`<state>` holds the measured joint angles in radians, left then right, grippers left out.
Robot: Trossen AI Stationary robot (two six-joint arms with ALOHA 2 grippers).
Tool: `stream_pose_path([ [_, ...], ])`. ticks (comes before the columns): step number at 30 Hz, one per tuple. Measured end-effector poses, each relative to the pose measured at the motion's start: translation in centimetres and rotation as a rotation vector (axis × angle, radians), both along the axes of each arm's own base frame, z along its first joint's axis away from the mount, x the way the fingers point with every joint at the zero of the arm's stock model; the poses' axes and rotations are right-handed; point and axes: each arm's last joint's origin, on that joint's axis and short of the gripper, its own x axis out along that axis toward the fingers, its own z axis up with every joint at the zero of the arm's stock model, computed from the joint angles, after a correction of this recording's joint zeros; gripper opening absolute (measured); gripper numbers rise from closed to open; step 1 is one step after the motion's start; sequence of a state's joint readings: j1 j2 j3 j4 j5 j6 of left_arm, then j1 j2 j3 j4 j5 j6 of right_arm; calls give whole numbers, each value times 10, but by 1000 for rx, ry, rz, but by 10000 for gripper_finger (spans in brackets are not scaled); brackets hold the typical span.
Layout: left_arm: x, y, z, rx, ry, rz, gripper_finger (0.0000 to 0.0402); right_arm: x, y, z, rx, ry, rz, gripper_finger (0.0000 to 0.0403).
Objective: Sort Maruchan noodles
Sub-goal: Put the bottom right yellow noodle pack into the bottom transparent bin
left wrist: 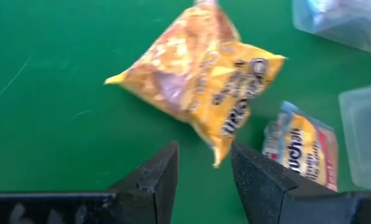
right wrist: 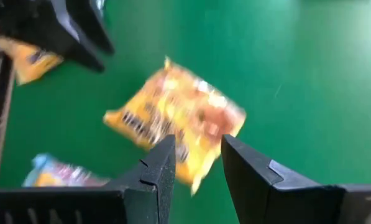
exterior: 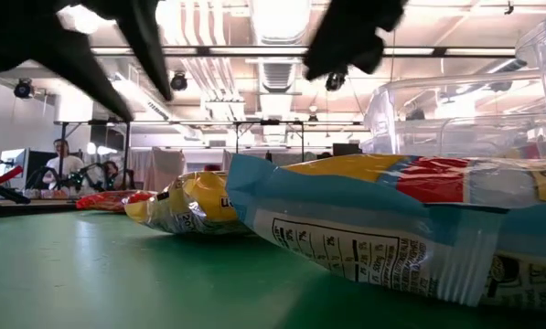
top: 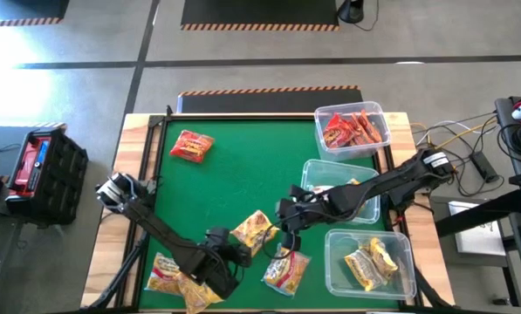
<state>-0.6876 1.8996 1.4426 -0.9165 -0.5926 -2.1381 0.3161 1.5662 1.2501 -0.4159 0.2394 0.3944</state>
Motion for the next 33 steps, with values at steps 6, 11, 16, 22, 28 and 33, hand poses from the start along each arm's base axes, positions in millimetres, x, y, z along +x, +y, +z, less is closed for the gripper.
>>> stream_pose_path([
  [6, -8, 0, -15, -38, -13, 99, 130, 20, -21, -29, -185, 40, -81, 117],
  [11, -8, -2, -19, -48, -20, 124, 130, 15, -49, -47, -251, 254, -144, 117],
  [16, -7, -6, -23, -63, -35, 119, 130, -6, -61, -37, -237, 432, -207, 116],
  [22, -3, -7, -36, -73, -131, 145, 130, -9, -49, -14, -24, 337, -137, 116],
  [28, 0, 4, -50, -41, -191, 186, 130, 12, -33, -5, 35, 104, -70, 115],
  [33, 2, 17, -56, -14, -171, 213, 130, 22, -30, -18, 48, 110, -87, 115],
])
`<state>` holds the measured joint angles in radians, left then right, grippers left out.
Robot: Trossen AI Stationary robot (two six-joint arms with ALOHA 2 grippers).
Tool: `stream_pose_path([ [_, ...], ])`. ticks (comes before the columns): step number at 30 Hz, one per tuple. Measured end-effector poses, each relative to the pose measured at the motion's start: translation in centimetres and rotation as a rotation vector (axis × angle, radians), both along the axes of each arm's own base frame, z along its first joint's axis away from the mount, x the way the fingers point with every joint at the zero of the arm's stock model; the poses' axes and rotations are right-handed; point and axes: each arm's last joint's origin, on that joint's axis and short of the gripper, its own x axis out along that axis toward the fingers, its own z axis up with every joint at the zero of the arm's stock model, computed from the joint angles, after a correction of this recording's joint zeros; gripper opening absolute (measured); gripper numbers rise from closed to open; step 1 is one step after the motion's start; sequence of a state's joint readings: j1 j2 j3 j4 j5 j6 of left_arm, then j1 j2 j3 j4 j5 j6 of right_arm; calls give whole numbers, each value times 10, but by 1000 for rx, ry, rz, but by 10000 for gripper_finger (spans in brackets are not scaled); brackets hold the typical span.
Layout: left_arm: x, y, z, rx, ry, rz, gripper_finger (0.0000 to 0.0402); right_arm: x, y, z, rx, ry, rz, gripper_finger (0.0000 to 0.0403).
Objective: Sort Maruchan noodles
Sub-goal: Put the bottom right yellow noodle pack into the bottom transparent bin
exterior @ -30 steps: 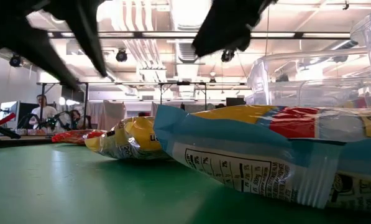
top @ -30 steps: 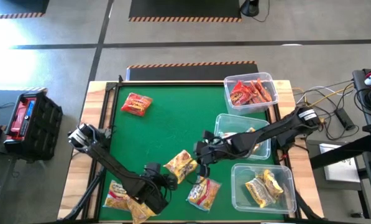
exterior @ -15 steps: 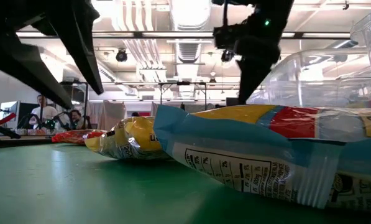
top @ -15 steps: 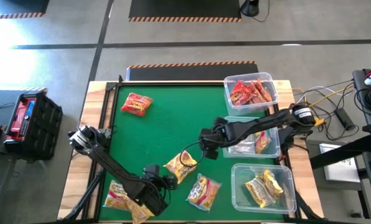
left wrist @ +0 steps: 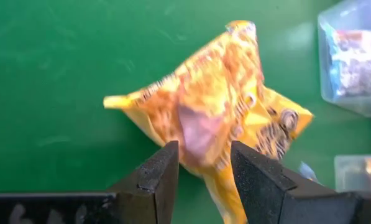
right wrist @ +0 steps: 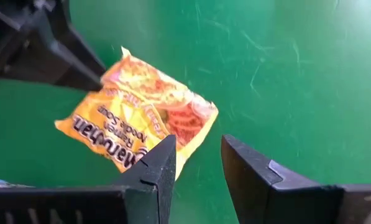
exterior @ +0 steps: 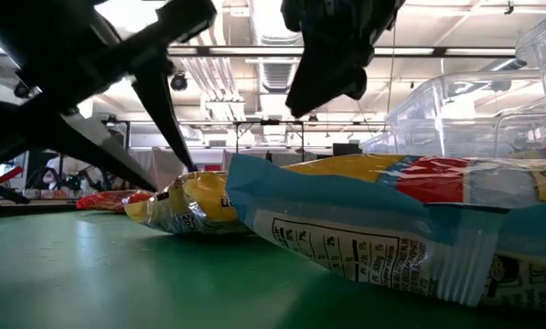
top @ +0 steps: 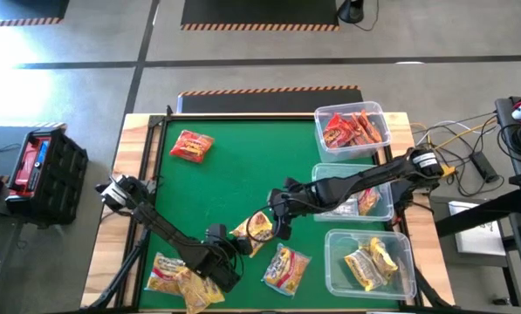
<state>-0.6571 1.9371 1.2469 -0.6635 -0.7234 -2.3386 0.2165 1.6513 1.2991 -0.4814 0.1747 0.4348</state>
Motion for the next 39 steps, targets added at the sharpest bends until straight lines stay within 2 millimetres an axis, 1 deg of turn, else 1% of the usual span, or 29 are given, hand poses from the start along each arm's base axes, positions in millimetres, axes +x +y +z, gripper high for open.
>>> stream_pose_path([
  [4, -3, 4, -3, 9, 15, 3, 130, 5, 3, -14, 6, 40, -10, 115],
  [9, -9, 9, 0, 36, 57, 0, 130, 10, 12, -31, 51, 75, 8, 115],
  [13, -14, 13, 5, 66, 97, 0, 130, 15, 19, -41, 71, 77, 16, 115],
  [19, -19, 19, 3, 75, 185, 2, 130, 18, 25, -57, 96, 114, 14, 115],
  [22, -19, 20, 3, 79, 190, 4, 130, 21, 28, -62, 123, 116, 21, 115],
  [32, -20, 22, 1, 111, 222, -43, 130, 29, 31, -96, 103, 181, 21, 115],
  [39, -14, 18, 1, 113, 202, -120, 130, 28, 30, -104, 52, 209, 68, 115],
])
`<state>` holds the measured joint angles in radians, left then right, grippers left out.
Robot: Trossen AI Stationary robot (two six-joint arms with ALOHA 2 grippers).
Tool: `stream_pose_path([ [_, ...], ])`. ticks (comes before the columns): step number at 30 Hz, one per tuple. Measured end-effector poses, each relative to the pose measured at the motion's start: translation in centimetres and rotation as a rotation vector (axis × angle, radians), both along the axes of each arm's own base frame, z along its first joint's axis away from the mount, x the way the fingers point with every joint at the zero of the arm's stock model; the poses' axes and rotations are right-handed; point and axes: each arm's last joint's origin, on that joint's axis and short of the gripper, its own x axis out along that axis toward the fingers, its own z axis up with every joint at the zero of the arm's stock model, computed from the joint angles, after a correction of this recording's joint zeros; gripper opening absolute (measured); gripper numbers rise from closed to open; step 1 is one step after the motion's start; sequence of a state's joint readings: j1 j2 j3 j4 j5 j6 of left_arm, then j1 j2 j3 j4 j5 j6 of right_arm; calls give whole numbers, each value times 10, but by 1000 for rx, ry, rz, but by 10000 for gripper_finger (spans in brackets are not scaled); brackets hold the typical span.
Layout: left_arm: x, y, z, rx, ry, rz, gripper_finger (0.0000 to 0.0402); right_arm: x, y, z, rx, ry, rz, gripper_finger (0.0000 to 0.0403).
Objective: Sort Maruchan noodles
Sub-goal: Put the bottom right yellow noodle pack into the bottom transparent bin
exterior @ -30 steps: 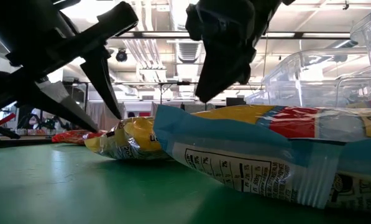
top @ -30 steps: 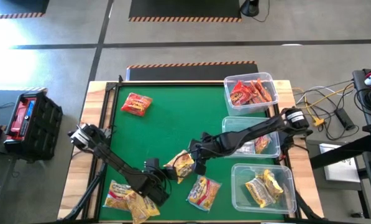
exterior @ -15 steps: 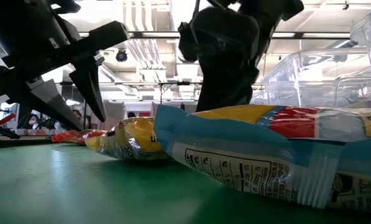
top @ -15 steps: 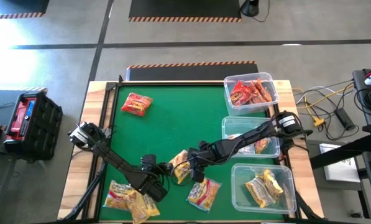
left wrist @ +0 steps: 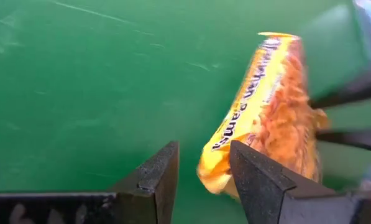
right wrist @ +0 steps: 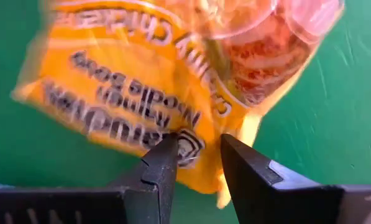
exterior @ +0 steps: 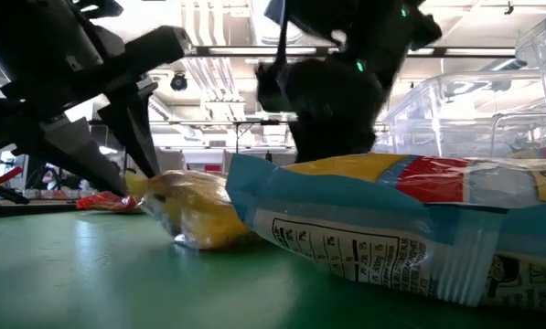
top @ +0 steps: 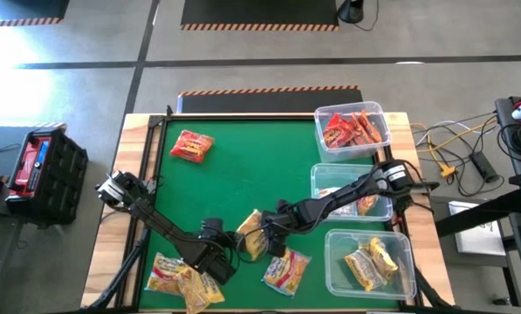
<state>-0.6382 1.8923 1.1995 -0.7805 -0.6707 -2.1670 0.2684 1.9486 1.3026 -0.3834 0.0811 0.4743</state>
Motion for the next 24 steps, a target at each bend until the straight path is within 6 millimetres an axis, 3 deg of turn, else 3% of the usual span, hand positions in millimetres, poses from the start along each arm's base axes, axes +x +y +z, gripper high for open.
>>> stream_pose_path([
  [24, 32, -28, 15, -193, -214, -319, 130, -2, -2, -3, -186, 14, 348, 115],
])
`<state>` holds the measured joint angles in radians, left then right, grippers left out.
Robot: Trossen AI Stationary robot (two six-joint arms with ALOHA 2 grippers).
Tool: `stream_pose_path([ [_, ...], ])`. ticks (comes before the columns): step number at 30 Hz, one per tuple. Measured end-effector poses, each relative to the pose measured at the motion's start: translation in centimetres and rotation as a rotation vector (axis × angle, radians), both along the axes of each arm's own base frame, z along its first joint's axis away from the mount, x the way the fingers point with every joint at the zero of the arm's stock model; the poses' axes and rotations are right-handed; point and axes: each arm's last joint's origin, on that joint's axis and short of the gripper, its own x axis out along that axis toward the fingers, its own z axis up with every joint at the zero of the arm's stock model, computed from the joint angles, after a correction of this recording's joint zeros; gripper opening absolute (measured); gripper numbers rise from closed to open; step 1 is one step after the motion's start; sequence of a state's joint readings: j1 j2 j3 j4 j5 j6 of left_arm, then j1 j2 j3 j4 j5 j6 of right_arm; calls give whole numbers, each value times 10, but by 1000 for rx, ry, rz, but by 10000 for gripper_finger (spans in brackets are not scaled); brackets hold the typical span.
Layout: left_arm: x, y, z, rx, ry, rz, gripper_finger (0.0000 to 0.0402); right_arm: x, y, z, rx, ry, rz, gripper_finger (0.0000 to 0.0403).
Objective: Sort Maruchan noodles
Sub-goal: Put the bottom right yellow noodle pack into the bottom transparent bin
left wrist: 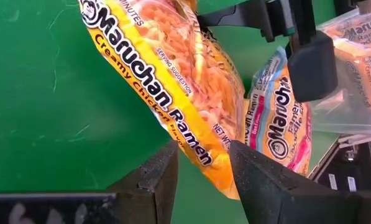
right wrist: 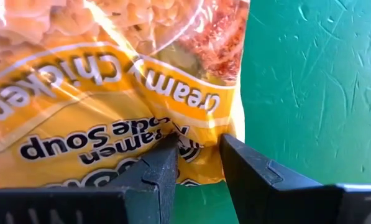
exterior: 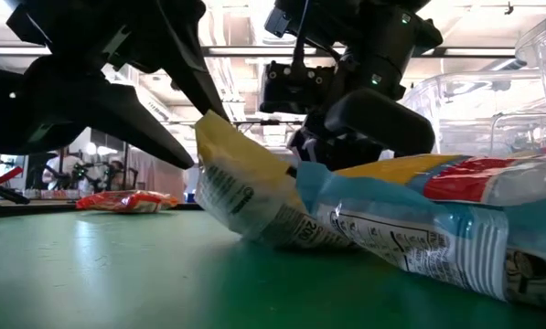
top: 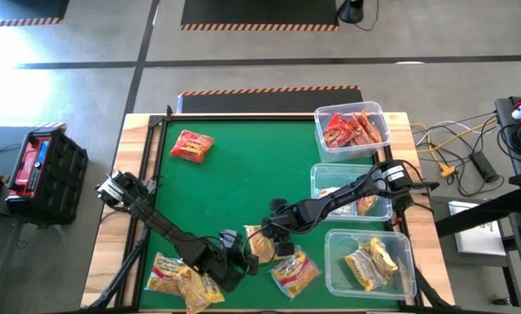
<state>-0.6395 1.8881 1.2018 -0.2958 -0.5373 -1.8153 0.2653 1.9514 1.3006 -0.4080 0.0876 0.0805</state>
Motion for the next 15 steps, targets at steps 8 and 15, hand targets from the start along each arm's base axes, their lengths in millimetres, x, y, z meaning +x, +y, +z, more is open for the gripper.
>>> stream_pose_path([
  [8, 4, 4, -7, 32, -24, 75, 130, 0, 0, 0, -13, -6, 27, 115],
  [15, 15, 7, -19, -7, -70, 136, 130, 1, 0, 0, -25, -15, 47, 115],
])
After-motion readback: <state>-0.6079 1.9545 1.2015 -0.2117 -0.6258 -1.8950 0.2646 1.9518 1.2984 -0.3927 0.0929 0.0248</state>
